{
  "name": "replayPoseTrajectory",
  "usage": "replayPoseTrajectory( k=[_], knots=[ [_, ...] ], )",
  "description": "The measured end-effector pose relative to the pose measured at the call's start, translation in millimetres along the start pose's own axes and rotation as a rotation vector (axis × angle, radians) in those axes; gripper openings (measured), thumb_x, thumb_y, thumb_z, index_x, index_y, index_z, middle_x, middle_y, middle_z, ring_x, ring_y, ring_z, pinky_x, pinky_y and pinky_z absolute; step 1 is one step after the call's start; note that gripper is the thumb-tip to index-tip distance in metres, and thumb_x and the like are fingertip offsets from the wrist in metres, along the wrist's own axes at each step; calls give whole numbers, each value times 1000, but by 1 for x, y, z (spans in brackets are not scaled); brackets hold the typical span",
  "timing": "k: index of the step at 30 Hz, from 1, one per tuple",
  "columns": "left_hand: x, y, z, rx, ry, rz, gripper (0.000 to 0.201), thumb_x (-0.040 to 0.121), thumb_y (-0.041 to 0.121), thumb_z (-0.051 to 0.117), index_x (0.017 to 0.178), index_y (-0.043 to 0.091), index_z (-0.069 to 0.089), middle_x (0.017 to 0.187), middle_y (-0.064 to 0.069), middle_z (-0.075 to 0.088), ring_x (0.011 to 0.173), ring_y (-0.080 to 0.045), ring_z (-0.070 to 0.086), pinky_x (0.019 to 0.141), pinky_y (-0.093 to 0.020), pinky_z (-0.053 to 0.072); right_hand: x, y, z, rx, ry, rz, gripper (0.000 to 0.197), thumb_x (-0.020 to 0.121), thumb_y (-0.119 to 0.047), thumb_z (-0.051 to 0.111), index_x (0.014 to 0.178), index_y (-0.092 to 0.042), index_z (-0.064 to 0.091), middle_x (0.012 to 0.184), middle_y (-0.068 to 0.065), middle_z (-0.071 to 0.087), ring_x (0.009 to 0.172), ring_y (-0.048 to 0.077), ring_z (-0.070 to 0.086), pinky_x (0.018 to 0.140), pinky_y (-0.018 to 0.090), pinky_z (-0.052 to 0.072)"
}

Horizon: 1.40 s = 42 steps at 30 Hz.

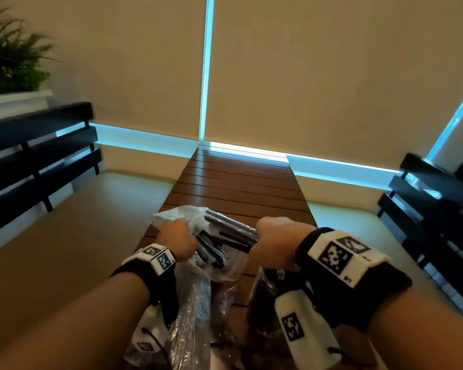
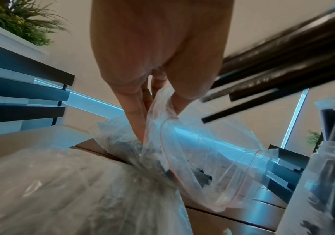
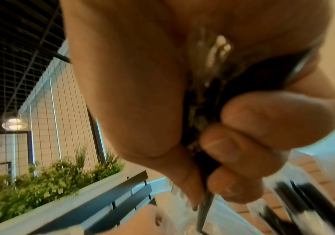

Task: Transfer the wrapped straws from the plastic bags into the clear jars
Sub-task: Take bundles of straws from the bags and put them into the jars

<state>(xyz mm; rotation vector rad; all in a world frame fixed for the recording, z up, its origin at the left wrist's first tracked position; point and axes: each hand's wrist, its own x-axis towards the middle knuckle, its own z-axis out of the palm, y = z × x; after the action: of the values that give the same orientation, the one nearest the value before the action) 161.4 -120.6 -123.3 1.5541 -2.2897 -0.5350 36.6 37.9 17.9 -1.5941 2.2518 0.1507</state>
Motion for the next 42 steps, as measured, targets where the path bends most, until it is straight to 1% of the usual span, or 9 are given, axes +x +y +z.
replayPoseTrajectory(
  k=[8, 10, 13, 17, 21, 24, 31, 37, 42],
  knots=[
    [-7, 20, -15, -99, 76, -18, 48, 86, 33, 59, 129, 15, 50, 132, -13, 47, 118, -30, 51, 100, -44, 45, -13, 15, -31, 184, 294, -91, 25, 92, -37, 58, 107, -17, 56, 82, -3, 56, 69, 9, 54, 53, 23, 40],
    [-14, 40, -34, -473, 161, 15, 33, 96, 42, 52, 118, 17, 57, 123, -10, 57, 107, -23, 55, 95, -42, 45, -6, 12, -21, 261, 446, -141, 24, 93, -40, 55, 107, -22, 50, 86, -3, 57, 74, 14, 57, 62, 29, 47],
    [-28, 70, -65, -1089, -115, 44, 74, 79, 82, 26, 116, 27, 61, 110, -10, 70, 107, -24, 64, 95, -45, 46, 10, 4, 6, 323, 546, -206, 21, 95, -40, 52, 106, -25, 41, 86, -3, 60, 73, 22, 59, 64, 34, 48],
    [-31, 93, -97, -1551, -243, 75, 94, 66, 80, 48, 129, 11, 49, 110, -16, 73, 106, -30, 69, 94, -47, 51, 31, -7, 37, 410, 600, -290, 27, 96, -37, 54, 111, -29, 33, 92, 0, 68, 77, 27, 65, 63, 37, 50],
    [-30, 121, -110, -1398, -127, 109, 39, 80, 47, 75, 86, 12, 59, 71, -5, 59, 68, -19, 60, 72, -36, 53, 42, -15, 42, 587, 698, -310, 37, 91, -34, 60, 116, -30, 33, 100, -2, 67, 87, 25, 68, 74, 49, 56],
    [-38, 136, -118, -1303, 20, 203, 37, 87, 33, 73, 61, 17, 52, 56, -1, 47, 58, -16, 49, 71, -39, 47, 40, -13, 38, 624, 740, -340, 44, 84, -32, 70, 112, -30, 36, 101, -6, 64, 87, 15, 64, 74, 37, 55],
    [-44, 158, -142, -1137, 145, 519, 33, 88, 23, 72, 67, 13, 49, 60, -6, 46, 59, -16, 50, 69, -37, 47, 53, 0, 26, 706, 488, -92, 44, 72, -56, 75, 93, -23, 54, 85, -8, 63, 77, 12, 62, 65, 27, 51],
    [-48, 175, -126, -1030, 33, 544, 38, 82, 12, 77, 64, 16, 43, 58, 11, 43, 55, -4, 46, 59, -17, 42, 60, 7, 13, 1023, 390, -76, 27, 63, -38, 77, 77, -17, 66, 66, 2, 65, 57, 17, 59, 67, 37, 57],
    [-57, 179, -105, -1043, 16, 497, 26, 79, 12, 78, 77, 9, 53, 65, 2, 45, 63, -10, 46, 63, -24, 43, 54, 26, 26, 985, 390, -6, 45, 66, -43, 77, 102, -21, 62, 89, 5, 71, 64, 16, 65, 53, 27, 49]
  ],
)
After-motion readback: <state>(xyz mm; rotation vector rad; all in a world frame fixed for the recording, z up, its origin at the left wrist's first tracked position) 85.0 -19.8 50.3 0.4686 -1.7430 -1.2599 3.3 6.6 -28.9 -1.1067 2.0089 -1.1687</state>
